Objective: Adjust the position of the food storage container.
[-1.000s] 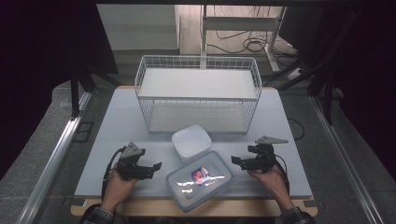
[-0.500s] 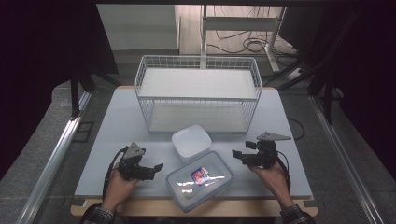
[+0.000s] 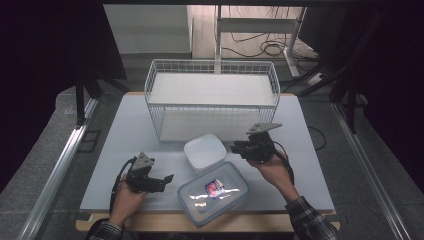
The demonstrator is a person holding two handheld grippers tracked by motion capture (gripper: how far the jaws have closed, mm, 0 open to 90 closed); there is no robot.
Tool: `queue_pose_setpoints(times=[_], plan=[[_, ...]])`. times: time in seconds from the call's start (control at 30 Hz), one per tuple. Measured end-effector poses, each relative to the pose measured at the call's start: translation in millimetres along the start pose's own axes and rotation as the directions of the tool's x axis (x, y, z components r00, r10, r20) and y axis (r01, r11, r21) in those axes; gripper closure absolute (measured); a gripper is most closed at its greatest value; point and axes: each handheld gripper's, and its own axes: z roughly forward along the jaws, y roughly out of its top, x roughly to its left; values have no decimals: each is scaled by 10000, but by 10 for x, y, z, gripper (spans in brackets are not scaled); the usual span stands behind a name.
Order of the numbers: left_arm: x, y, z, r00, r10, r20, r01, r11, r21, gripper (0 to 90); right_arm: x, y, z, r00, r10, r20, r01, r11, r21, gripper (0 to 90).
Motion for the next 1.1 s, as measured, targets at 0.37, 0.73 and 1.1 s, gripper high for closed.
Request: queue_pose_setpoints(times=[0.37,0.73,1.1], plan=[[11,-6,1,9999,9,-106,-8,10000,33,52,370,479,606,9728,-2004,-1161,2117,9727,952,893],[10,-9,4,9999,62,-120,-61,10000,68,54,628,706,1148,9434,-2661,-1979,2977,9426,1516,892],[14,-14,3,10000,34,-80,-33,10000,90,55,673,711,1437,9355,-2841,-2102,3279,9196,2163,892]])
